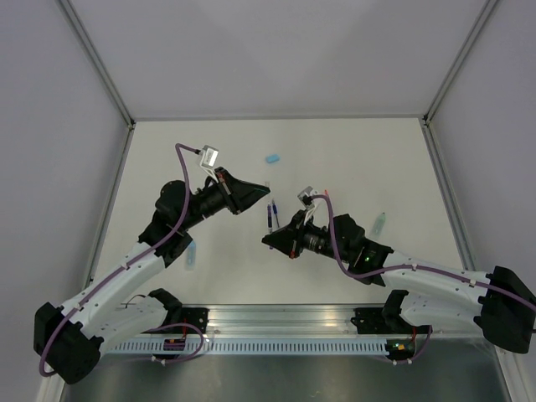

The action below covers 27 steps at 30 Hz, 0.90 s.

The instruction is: Insert the pens into the pen caps

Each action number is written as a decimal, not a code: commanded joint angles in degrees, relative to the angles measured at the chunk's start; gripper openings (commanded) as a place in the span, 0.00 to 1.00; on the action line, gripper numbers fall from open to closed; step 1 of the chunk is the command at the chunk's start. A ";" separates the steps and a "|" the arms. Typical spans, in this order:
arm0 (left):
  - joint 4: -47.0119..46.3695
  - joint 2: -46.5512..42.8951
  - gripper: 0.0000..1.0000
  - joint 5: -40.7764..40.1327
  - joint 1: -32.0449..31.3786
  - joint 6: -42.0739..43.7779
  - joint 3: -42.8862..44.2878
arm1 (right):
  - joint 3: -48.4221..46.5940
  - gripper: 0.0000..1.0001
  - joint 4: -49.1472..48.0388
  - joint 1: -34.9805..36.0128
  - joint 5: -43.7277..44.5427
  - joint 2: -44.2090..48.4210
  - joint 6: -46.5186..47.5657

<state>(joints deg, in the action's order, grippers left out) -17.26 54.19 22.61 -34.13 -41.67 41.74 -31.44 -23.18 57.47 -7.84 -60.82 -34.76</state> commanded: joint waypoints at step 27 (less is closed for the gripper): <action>-9.29 -3.74 0.02 9.73 0.03 1.15 -7.45 | -8.72 0.00 0.24 0.53 4.58 -0.80 1.10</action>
<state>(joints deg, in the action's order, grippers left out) -24.75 51.79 26.24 -33.80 -41.69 35.97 -35.88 -20.14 58.11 -6.13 -61.71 -34.50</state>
